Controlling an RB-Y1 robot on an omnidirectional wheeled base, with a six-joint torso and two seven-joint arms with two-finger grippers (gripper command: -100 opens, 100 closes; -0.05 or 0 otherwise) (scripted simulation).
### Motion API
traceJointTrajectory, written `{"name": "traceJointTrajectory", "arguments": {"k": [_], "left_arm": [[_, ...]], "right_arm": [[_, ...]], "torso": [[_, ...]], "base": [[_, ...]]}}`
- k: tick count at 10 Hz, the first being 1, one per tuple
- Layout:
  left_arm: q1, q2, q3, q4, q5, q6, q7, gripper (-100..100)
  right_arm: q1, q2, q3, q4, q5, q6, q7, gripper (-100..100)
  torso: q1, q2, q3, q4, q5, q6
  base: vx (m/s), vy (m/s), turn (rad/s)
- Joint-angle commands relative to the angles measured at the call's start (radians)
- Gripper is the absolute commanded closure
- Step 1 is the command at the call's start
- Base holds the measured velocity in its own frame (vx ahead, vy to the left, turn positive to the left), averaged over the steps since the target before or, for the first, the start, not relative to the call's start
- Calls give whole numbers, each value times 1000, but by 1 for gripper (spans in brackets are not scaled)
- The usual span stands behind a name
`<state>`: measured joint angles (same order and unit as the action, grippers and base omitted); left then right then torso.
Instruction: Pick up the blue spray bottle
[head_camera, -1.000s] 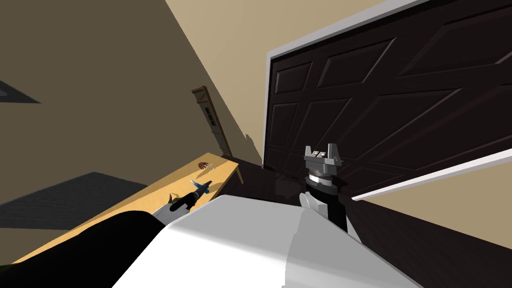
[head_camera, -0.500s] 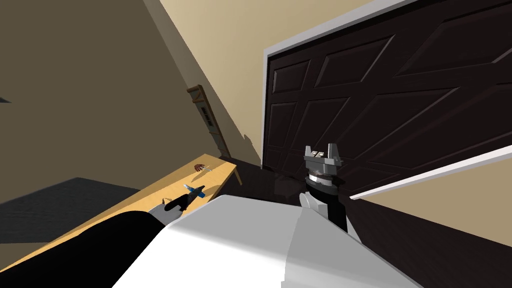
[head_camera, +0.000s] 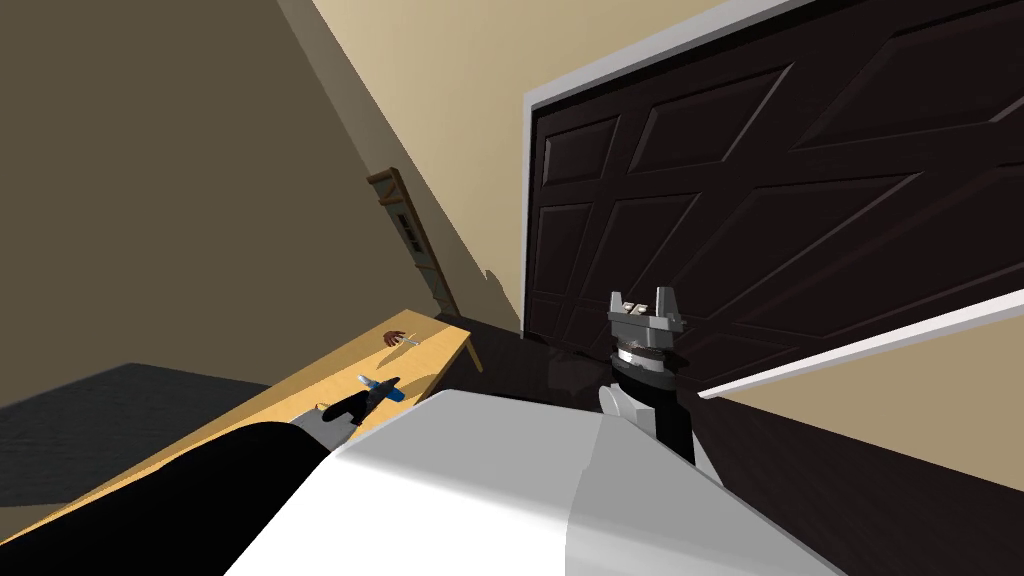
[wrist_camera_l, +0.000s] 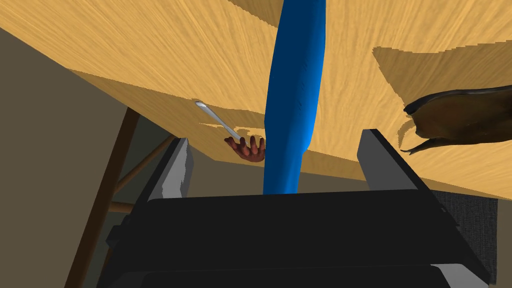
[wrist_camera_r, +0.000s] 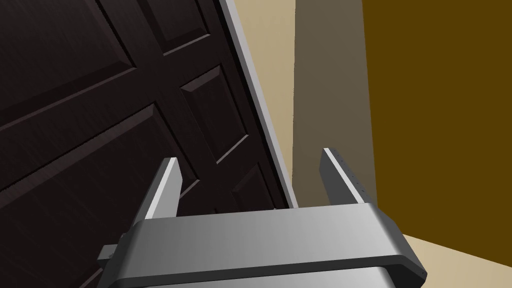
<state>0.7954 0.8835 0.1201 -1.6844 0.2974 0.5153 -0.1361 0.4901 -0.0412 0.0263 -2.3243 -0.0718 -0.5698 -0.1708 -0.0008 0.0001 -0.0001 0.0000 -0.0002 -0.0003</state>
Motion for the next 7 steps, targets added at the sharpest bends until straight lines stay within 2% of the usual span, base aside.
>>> {"name": "traceJointTrajectory", "arguments": {"k": [1,3,4,5,6,7], "left_arm": [[27,4,-17,-1,-50,-18,50,-100],[27,4,-17,-1,-75,-18,86,-100],[54,8,-34,-2,-117,-35,123,-100],[54,8,-34,-2,-147,-35,149,-100],[54,8,-34,-2,-149,-35,172,-100],[82,12,-51,-3,-195,-53,204,-100]], "right_arm": [[0,0,0,0,0,0,0,0],[0,0,0,0,0,0,0,0],[0,0,0,0,0,0,0,0],[0,0,0,0,0,0,0,0],[0,0,0,0,0,0,0,0],[0,0,0,0,0,0,0,0]], "torso": [[0,0,0,0,0,0],[1,-2,-1,0,0,0],[1,-1,-1,0,0,0],[1,-1,-1,0,0,0],[1,-1,-1,0,0,0],[1,-1,0,0,0,0]], "base": [[40,13,-37],[36,15,-10],[37,17,-31],[38,19,-22],[18,8,-1],[35,12,-35]]}}
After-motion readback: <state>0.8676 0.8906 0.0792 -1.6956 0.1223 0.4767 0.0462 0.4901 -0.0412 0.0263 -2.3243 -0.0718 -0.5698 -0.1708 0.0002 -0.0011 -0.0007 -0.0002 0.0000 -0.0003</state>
